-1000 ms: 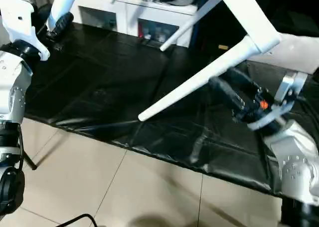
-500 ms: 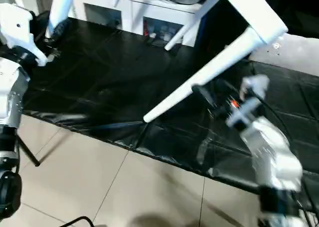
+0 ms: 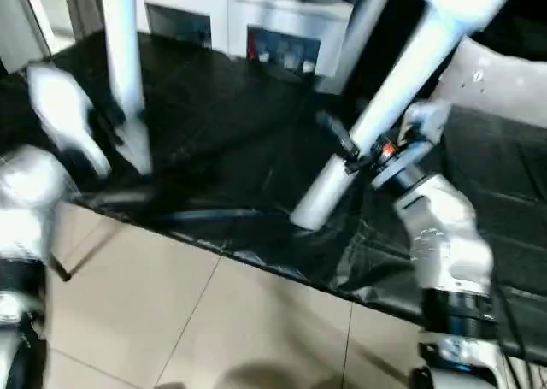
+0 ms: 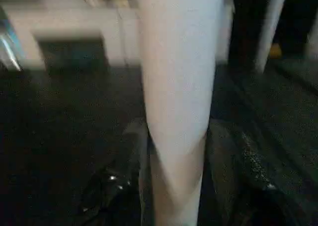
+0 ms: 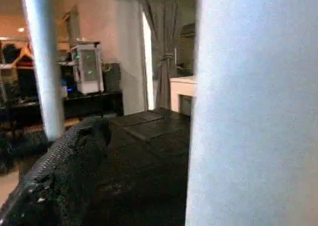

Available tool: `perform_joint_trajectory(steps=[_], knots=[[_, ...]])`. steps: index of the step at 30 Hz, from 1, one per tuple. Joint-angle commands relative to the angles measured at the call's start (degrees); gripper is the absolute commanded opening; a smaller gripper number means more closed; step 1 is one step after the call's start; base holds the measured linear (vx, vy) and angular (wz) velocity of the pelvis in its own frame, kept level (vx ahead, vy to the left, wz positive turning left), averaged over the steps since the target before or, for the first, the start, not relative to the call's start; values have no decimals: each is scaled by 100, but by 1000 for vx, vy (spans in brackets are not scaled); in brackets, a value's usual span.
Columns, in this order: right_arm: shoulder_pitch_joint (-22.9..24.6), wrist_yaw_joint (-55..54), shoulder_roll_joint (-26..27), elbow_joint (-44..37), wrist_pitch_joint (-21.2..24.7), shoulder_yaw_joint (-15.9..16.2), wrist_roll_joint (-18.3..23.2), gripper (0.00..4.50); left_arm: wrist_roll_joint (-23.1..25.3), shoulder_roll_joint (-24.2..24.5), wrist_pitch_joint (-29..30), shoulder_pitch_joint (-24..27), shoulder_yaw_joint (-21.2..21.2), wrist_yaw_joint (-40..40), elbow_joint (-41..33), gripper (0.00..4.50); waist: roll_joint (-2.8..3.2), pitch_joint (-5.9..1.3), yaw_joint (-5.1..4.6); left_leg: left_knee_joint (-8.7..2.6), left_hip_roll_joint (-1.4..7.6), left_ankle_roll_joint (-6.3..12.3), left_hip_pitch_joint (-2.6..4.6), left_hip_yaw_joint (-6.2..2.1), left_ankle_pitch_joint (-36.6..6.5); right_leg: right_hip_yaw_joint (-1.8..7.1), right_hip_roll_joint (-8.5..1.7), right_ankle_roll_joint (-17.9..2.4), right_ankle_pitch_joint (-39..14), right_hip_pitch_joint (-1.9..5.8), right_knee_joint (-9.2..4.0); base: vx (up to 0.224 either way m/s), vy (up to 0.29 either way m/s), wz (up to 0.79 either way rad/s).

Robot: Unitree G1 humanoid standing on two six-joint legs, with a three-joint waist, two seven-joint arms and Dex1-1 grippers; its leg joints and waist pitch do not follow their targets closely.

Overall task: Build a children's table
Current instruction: Flip table

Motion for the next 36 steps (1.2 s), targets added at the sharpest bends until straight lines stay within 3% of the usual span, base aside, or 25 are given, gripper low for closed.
perform_joint_trajectory(steps=[1,2,4,5,9,10,12,13,14,19,20,21,25,26,29,32,34,36], knots=[[-87,162,7,-438,30,268,182,450,5,-152,-163,-218,-466,-294,-384,157,86,-494,-19,-388,559,388,56,-234,273,551,-780,-771,-48,387,-234,0,0,0],[-62,152,-16,-526,62,272,197,450,30,-150,-136,-160,-473,-242,-432,156,85,-483,-22,-370,545,443,56,-218,311,546,-748,-829,58,347,-228,0,0,0],[30,143,-57,-766,134,316,204,450,27,-164,-17,53,-419,-139,-676,156,86,-453,-3,-376,522,491,40,-196,136,546,-755,-842,-152,343,-275,0,0,0],[106,130,-61,-925,182,360,186,450,11,-172,74,251,-346,-83,-887,155,52,-449,-4,-388,550,458,23,-205,94,546,-759,-823,-248,371,-261,0,0,0],[168,110,-44,-1025,225,402,155,450,17,-156,81,411,-300,-54,-981,155,67,-415,-30,-398,511,404,27,-190,-150,528,-728,-648,-849,349,-356,0,0,0],[209,70,-18,-1073,260,439,118,450,73,-134,19,467,-282,8,-920,155,5,-404,-42,-402,497,386,33,-176,-243,527,-712,-542,-1089,340,-401,0,0,0],[306,-49,45,-1149,305,554,4,450,218,-44,-109,539,-299,107,-743,155,44,-388,-37,-416,496,359,32,-191,-280,522,-700,-416,-1286,330,-421,0,0,0],[391,-86,76,-1167,292,631,-73,450,210,-30,-121,548,-265,148,-688,155,12,-392,-44,-424,507,339,41,-200,-271,520,-700,-356,-1325,329,-408,0,0,0],[473,-140,97,-1152,251,692,-187,450,200,-18,-120,552,-220,196,-654,155,42,-386,-52,-432,513,313,49,-206,-305,519,-698,-334,-1361,313,-415,0,0,0],[699,-379,139,-1099,131,676,-469,450,103,30,78,722,-106,167,-896,155,58,-359,-98,-460,518,183,74,-214,-559,523,-713,-322,-1569,314,-462,0,0,0],[813,-505,197,-1039,52,569,-499,450,-79,41,126,851,1,45,-1034,190,89,-364,-101,-459,518,138,79,-212,-627,530,-730,-343,-1604,319,-472,0,0,0],[880,-549,217,-1001,-22,529,-534,450,-121,64,110,915,34,6,-1076,211,81,-355,-110,-466,508,146,74,-207,-657,530,-726,-346,-1634,319,-495,0,0,0],[1291,-562,260,-1090,-195,536,-608,450,-437,110,-75,1196,155,-295,-1216,234,113,-351,-107,-485,521,141,83,-223,-709,531,-725,-367,-1539,331,-483,0,0,0],[1662,-514,312,-1181,-363,520,-639,450,-712,112,-171,1507,324,-480,-1413,252,130,-340,-105,-504,552,143,80,-229,-751,543,-747,-405,-1420,331,-497,0,0,0],[1938,-508,348,-1269,-509,488,-647,450,-902,98,-176,1784,475,-575,-1597,269,123,-338,-131,-518,546,171,74,-228,-778,540,-733,-483,-1303,348,-484,0,0,0],[2527,-524,375,-1735,-523,349,-487,450,-1255,26,-171,2384,702,-747,-1990,295,139,-272,-136,-549,558,170,83,-228,-1039,545,-746,-432,-1695,340,-561,0,0,0],[3051,-532,342,-2243,-401,290,-337,450,-1544,-54,-54,2870,812,-817,-2441,295,197,-246,-131,-569,548,166,93,-234,-1189,536,-739,-321,-1958,340,-609,0,0,0],[3240,-535,323,-2418,-347,294,-291,450,-1626,-83,19,3033,822,-813,-2619,295,157,-242,-142,-579,541,191,96,-234,-1266,525,-722,-220,-2164,348,-653,0,0,0]])
